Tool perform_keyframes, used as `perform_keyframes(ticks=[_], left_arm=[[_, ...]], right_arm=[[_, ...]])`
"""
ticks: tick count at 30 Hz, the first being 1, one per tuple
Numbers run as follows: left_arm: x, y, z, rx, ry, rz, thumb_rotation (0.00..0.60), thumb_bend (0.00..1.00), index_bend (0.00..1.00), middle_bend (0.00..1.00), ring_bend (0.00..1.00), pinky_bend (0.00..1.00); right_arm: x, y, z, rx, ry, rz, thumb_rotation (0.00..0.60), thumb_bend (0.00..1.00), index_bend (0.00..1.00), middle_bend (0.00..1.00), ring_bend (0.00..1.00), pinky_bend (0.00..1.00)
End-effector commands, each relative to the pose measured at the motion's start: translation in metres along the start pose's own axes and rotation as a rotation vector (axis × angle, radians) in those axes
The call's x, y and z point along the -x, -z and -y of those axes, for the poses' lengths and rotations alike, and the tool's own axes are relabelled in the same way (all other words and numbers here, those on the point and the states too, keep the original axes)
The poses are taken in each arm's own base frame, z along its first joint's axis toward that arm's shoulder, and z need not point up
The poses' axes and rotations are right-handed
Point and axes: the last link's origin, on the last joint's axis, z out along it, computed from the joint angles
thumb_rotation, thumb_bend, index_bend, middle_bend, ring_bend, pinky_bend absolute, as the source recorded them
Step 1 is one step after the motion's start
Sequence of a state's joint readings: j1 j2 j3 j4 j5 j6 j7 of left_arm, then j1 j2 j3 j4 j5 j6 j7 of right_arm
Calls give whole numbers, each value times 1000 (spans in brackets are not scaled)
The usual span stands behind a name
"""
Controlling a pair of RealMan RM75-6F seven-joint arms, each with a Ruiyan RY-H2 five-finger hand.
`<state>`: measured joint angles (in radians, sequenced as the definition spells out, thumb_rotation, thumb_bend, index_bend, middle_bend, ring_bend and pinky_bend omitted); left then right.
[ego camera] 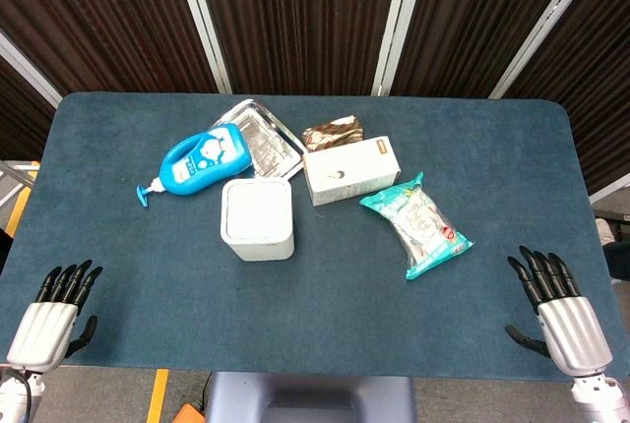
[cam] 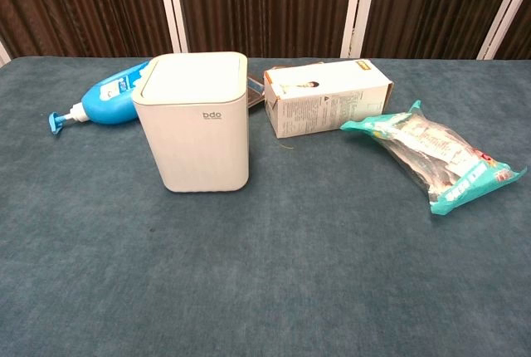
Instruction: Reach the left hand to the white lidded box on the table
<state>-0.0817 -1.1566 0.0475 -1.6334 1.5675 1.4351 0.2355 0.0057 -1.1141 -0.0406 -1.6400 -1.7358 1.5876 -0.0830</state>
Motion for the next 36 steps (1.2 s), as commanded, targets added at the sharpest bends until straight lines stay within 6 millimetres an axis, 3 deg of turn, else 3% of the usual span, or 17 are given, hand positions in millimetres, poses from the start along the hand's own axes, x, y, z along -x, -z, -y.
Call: perform_keyframes(ticks=[1, 6, 7, 9, 13, 16, 19, 22, 36], left_arm=[[0, 0, -1, 4, 5, 2, 600, 484, 0, 0, 0, 43], [3, -15, -12, 81, 44, 18, 600, 485, 0, 0, 0, 69], [2, -22, -17, 108, 66, 27, 600, 485, 0, 0, 0, 101], [-2, -35, -26, 151, 88, 31, 600, 485, 0, 62, 73, 263], [-16, -60, -50, 213, 130, 26, 600, 485, 0, 529, 541, 789], [-29, -76, -71, 255, 170, -28, 600, 486, 0, 781, 764, 963], [-41, -89, -89, 274, 211, -52, 600, 485, 0, 937, 921, 1000], [-50, -100, -100, 270, 208, -43, 600, 483, 0, 992, 975, 1000], [-57, -128, -171, 310, 181, 56, 600, 477, 0, 1000, 1000, 1000]], right_arm=[[1, 0, 0, -2, 1, 3, 600, 84, 0, 0, 0, 0], [1, 0, 0, 10, 3, -1, 600, 84, 0, 0, 0, 0], [1, 0, 0, 11, 4, -2, 600, 84, 0, 0, 0, 0], [1, 1, 1, 8, 6, -1, 600, 84, 0, 0, 0, 0], [3, 0, 2, 4, 11, 8, 600, 84, 0, 0, 0, 0], [5, -3, 1, 8, 17, 22, 600, 84, 0, 0, 0, 0], [5, -3, 2, 7, 17, 28, 600, 84, 0, 0, 0, 0], [4, -1, 2, 5, 14, 20, 600, 84, 0, 0, 0, 0], [5, -3, 1, 14, 10, 30, 600, 84, 0, 0, 0, 0]])
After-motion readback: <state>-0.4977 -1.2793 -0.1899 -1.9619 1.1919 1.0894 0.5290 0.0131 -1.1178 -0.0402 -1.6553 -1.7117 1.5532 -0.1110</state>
